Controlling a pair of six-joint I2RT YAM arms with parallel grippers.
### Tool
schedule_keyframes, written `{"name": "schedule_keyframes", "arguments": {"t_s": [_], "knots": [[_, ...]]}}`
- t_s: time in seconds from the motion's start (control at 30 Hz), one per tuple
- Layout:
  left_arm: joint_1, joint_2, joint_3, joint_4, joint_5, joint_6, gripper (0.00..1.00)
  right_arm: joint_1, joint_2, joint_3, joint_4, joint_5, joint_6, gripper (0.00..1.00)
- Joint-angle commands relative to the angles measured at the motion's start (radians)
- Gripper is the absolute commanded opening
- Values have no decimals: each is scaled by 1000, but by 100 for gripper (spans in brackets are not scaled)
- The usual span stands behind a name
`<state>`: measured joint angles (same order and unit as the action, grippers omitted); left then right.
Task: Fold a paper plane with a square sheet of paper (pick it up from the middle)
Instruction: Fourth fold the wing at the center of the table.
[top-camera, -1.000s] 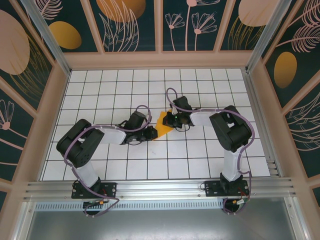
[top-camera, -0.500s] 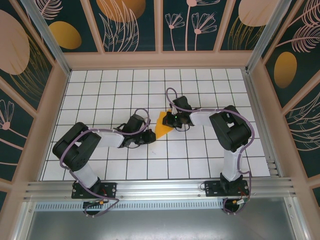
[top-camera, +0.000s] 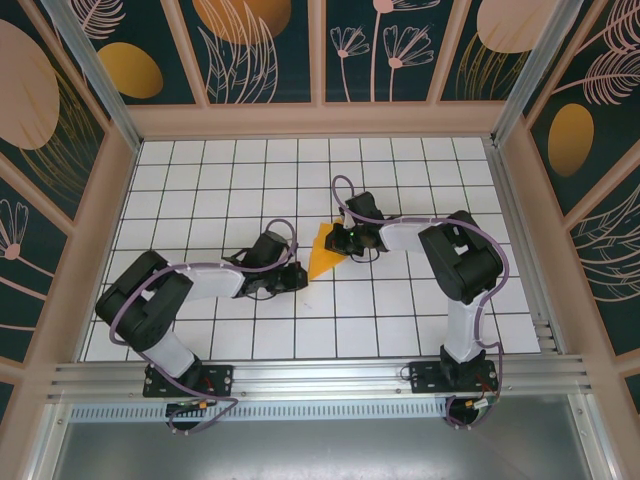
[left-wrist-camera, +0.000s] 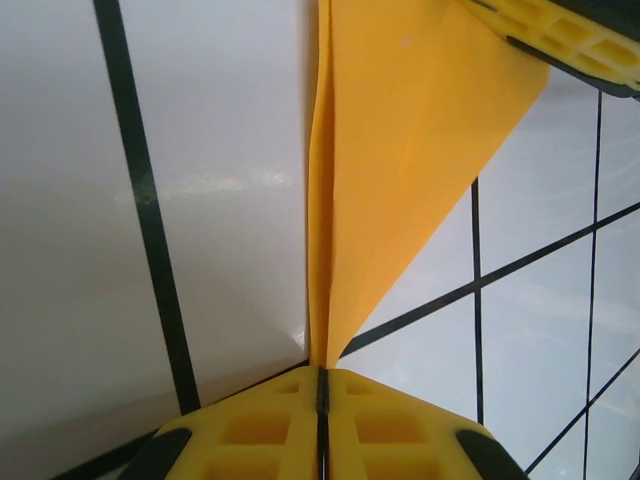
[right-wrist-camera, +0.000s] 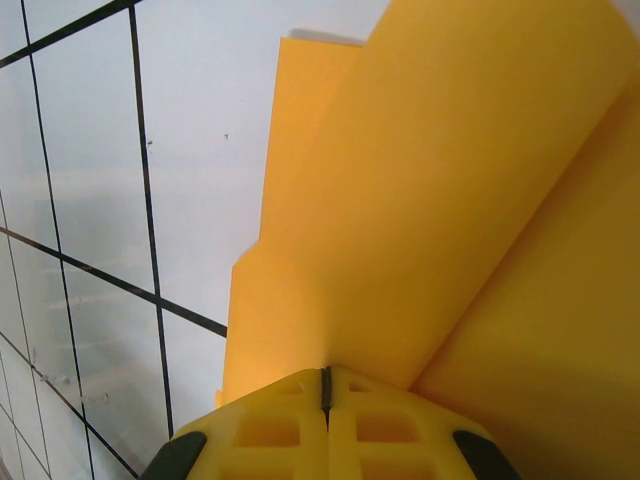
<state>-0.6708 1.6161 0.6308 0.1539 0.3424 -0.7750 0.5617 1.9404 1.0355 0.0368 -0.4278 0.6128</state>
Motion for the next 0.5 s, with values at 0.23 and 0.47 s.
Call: {"name": "schedule_keyframes", "arguments": {"t_s": [0.23, 0.47], "knots": [[-6, -49, 40, 177, -55, -62, 15, -8, 92, -22, -90, 111, 28, 2], [-7, 54, 91, 220, -59, -81, 16, -9, 91, -18, -89, 106, 36, 2]]}}
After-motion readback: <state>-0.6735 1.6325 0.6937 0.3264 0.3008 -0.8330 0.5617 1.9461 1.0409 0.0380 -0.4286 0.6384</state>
